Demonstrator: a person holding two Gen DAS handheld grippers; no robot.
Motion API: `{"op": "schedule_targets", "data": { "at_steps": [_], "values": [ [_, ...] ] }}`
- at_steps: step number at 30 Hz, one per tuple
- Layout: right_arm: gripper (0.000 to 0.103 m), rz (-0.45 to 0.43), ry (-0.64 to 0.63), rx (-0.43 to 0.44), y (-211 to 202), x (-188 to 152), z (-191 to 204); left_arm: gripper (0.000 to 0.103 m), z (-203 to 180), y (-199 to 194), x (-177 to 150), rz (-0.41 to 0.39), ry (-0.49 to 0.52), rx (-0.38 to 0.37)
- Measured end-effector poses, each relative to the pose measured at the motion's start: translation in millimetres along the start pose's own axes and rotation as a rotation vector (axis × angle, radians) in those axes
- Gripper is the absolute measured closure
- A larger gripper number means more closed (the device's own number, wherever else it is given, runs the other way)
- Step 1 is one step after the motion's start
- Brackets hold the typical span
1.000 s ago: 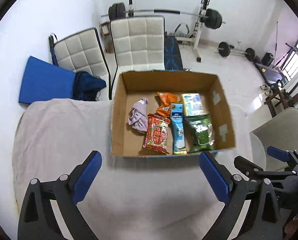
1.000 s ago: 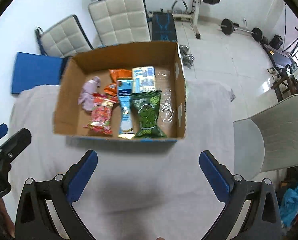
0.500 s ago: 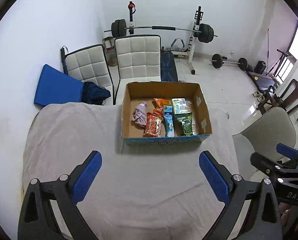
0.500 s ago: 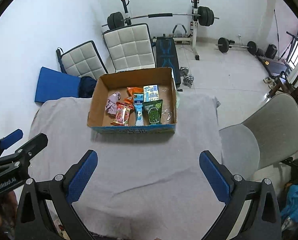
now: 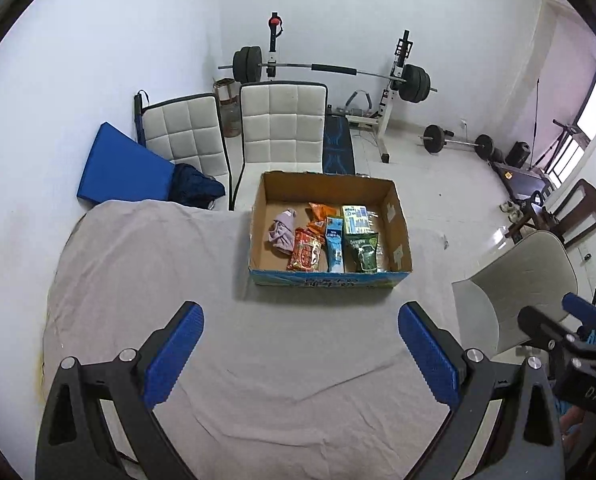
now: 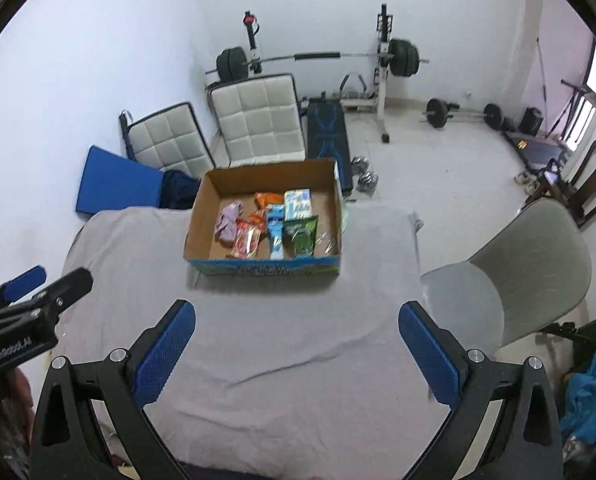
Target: Organize soft objects
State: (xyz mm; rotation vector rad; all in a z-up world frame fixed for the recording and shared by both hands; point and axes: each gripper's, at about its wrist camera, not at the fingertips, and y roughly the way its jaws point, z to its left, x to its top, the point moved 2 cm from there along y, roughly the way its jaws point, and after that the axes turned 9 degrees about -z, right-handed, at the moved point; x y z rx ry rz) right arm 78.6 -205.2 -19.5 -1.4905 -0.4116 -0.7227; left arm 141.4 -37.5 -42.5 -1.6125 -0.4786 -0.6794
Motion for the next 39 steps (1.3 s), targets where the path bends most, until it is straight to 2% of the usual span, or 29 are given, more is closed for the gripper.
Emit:
{"op": "schedule_targets", "data": {
  "at_steps": [8, 21, 39],
  "values": [
    [0.0, -0.056, 0.0, -0.016, -5.4, 19.3, 5.0, 0.003, 0.2, -11.1, 12.9, -0.056, 0.016, 0.035],
    [0.0, -0.107, -0.005, -0.029, -13.2, 36.3, 9.0, 0.003, -1.8, -16.1, 28.1, -0.098, 0.018, 0.036],
    [0.0, -0.13, -0.021, -0.046, -20.5, 38.0, 11.2, 0.003, -7.0, -14.9, 26.5, -0.094, 0.022, 0.031]
  ]
}}
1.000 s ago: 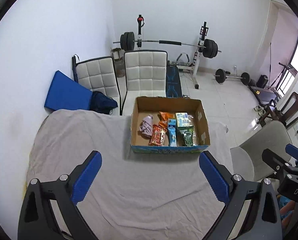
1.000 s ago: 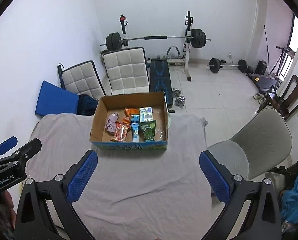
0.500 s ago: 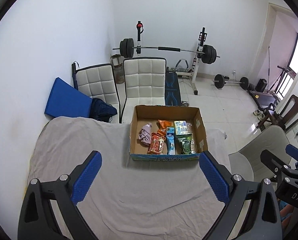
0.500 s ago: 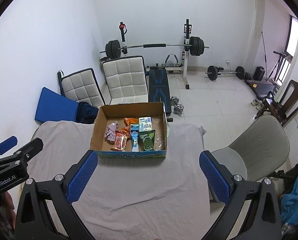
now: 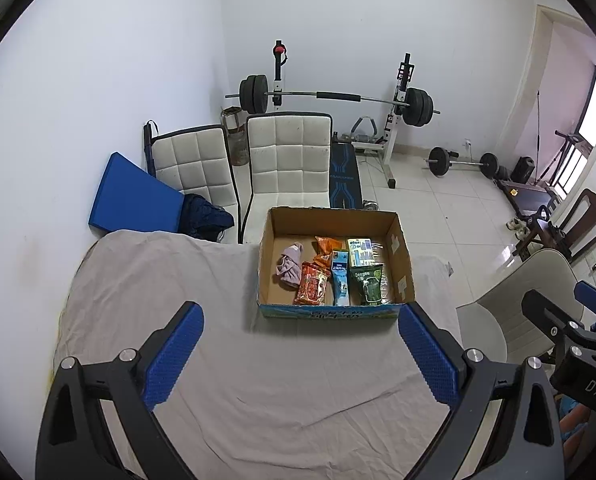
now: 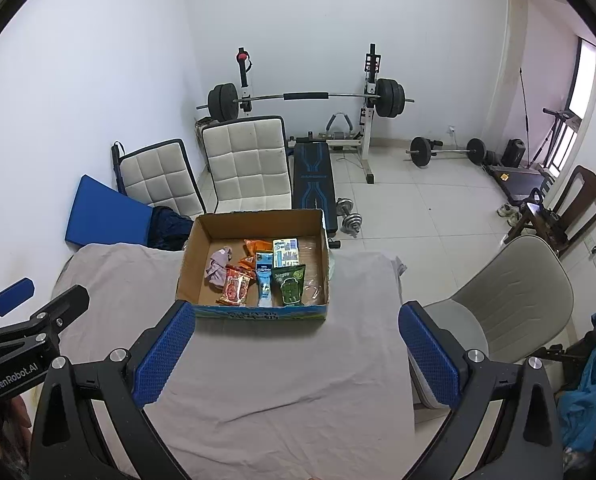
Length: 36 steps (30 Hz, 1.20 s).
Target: Organize soft objects
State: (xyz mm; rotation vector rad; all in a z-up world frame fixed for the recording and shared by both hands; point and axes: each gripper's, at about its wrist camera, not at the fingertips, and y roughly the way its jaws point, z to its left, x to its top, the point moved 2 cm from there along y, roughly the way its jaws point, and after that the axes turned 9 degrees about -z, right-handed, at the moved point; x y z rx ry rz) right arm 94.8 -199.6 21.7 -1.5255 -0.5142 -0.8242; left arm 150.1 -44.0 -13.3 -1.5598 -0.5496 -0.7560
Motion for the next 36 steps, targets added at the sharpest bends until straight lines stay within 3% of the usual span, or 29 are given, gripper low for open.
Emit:
{"op": "schedule_targets", "data": {
  "at_steps": [36],
  "values": [
    [0.0, -0.022, -0.008, -0.009, -12.5, 4.6, -3.3, 0.003, -5.4, -7.2, -6.3, -0.015, -0.005, -0.001]
  ]
}}
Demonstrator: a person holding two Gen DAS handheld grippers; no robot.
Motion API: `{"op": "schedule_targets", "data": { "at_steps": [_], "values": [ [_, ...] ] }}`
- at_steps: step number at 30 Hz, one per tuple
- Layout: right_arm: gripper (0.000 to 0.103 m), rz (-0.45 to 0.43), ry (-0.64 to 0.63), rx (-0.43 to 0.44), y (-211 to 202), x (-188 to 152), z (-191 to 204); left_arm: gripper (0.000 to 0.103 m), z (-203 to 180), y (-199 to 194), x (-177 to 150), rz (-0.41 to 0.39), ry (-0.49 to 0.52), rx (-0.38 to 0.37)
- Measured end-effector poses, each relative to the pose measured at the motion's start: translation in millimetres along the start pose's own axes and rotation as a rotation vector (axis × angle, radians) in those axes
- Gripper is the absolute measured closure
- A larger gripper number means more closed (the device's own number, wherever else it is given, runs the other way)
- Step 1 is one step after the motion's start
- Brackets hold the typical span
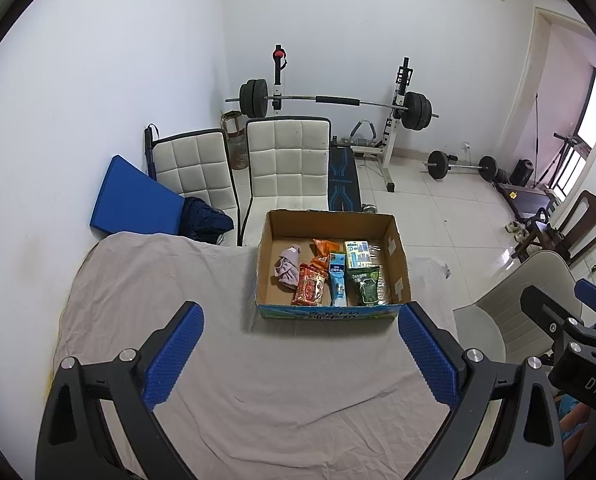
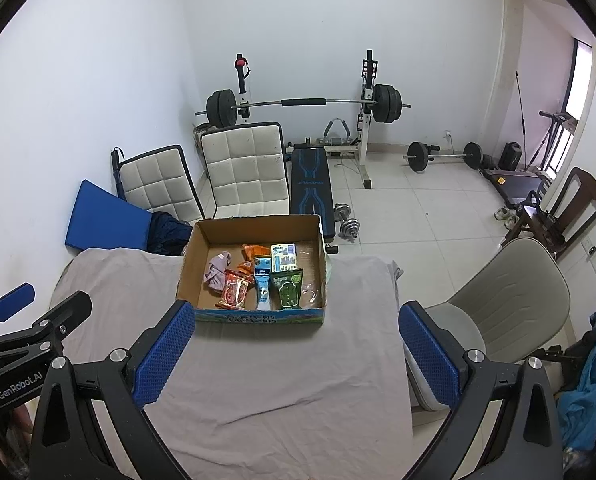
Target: Organize soft objects
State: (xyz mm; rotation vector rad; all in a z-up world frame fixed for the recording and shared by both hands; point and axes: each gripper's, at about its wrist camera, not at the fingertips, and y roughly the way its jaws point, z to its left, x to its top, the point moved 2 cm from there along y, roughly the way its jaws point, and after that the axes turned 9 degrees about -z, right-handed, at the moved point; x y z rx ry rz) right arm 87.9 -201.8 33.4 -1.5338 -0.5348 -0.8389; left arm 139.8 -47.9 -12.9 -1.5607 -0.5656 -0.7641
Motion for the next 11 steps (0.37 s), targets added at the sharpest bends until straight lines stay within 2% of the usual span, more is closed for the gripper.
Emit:
{"op": "schedule_targets", "data": {
  "at_steps": [11],
  "values": [
    [0.0, 0.0, 0.0, -0.002, -0.2, -0.4, 0.6, 0.003, -0.9, -0.6, 0.6, -0.003, 0.0, 0.001]
  ]
}}
